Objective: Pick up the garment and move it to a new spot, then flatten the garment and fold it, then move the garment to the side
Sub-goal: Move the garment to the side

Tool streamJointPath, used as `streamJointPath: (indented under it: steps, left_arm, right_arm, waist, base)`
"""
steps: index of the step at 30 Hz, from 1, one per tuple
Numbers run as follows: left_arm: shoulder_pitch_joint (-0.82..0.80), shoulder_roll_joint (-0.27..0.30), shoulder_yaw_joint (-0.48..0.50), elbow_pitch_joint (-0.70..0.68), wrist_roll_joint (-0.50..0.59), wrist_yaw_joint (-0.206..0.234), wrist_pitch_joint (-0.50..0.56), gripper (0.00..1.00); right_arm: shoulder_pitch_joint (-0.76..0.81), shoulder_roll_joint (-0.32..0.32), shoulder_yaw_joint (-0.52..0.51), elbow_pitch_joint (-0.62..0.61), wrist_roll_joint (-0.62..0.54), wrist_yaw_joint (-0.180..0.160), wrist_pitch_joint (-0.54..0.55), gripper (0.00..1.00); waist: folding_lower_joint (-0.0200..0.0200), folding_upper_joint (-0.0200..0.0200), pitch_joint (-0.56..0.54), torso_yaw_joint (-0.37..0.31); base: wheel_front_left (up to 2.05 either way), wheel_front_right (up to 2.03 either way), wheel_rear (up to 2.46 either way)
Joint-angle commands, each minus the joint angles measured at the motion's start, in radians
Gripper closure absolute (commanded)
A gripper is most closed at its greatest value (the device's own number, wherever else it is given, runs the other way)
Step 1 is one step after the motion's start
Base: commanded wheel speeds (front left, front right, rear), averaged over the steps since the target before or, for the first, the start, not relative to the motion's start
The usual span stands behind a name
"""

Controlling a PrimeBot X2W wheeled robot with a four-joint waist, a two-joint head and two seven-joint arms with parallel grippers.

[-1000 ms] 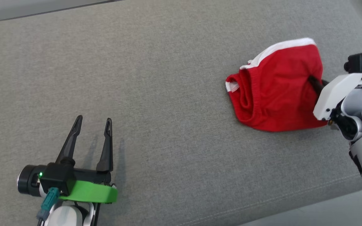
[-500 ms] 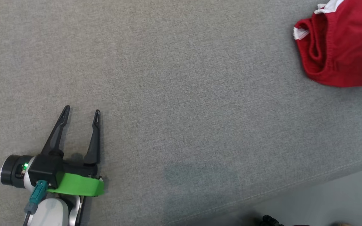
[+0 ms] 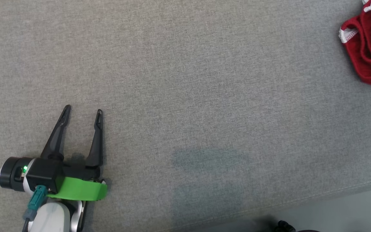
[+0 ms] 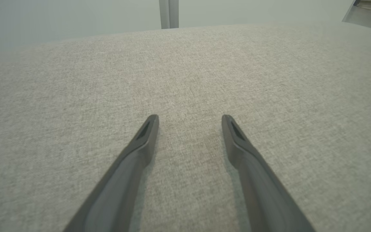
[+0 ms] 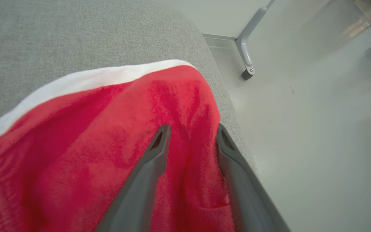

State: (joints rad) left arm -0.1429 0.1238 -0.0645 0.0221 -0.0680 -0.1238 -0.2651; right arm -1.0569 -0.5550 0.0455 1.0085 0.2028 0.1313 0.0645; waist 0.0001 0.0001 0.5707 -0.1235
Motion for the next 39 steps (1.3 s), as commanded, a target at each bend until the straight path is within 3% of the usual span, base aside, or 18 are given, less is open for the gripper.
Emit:
streamJointPath:
  steps: [1,10,18,21,26,27,35,39]
  left_arm:
    - [0.008,-0.002,0.008,0.007,0.005,0.004,0.002,0.00]
    - [0.060,-0.036,0.031,0.016,-0.024,0.010,0.001,0.00]
    - [0.137,-0.062,0.056,0.046,-0.048,0.018,0.001,0.00]
    - [0.167,-0.064,0.069,0.066,-0.053,0.020,0.001,0.00]
    - [0.193,-0.068,0.077,0.098,-0.048,0.014,0.001,0.00]
    - [0.193,-0.068,0.077,0.098,-0.048,0.014,0.001,0.00]
    - [0.177,-0.070,0.080,0.169,-0.052,0.006,0.001,0.00]
    - [0.180,-0.070,0.108,0.205,-0.070,0.003,0.001,0.00]
  right_arm:
    - [-0.016,0.002,-0.008,0.009,-0.017,-0.001,-0.022,0.00]
    - [0.047,-0.004,-0.016,-0.080,-0.124,-0.001,-0.204,0.00]
    - [0.353,0.016,-0.084,-0.366,-0.104,-0.001,-0.301,0.00]
    - [0.531,0.072,-0.156,-0.515,-0.114,-0.001,-0.315,0.00]
    - [0.791,0.230,-0.244,-0.722,-0.186,-0.001,-0.327,0.00]
    - [0.791,0.230,-0.244,-0.722,-0.186,-0.001,-0.327,0.00]
    - [0.994,0.409,-0.299,-0.880,-0.248,-0.001,-0.330,0.00]
    - [1.068,0.446,-0.306,-0.934,-0.274,-0.001,-0.330,0.00]
  waist:
    - [-0.0001,-0.0001,-0.007,-0.008]
    - [-0.0001,-0.0001,-0.173,0.004]
    - [-0.0001,-0.0001,-0.346,0.108]
    - [-0.0001,-0.0001,-0.389,0.143]
    - [-0.0001,-0.0001,-0.426,0.180]
    - [-0.0001,-0.0001,-0.426,0.180]
    - [-0.0001,-0.0001,-0.463,0.213]
    - [-0.0001,-0.0001,-0.492,0.215]
  base:
    - [0.00,0.00,0.00]
    - [0.00,0.00,0.00]
    - [0.00,0.00,0.00]
    - [0.00,0.00,0.00]
    - [0.00,0.00,0.00]
    - [0.00,0.00,0.00]
    - [0.00,0.00,0.00]
    - [0.00,0.00,0.00]
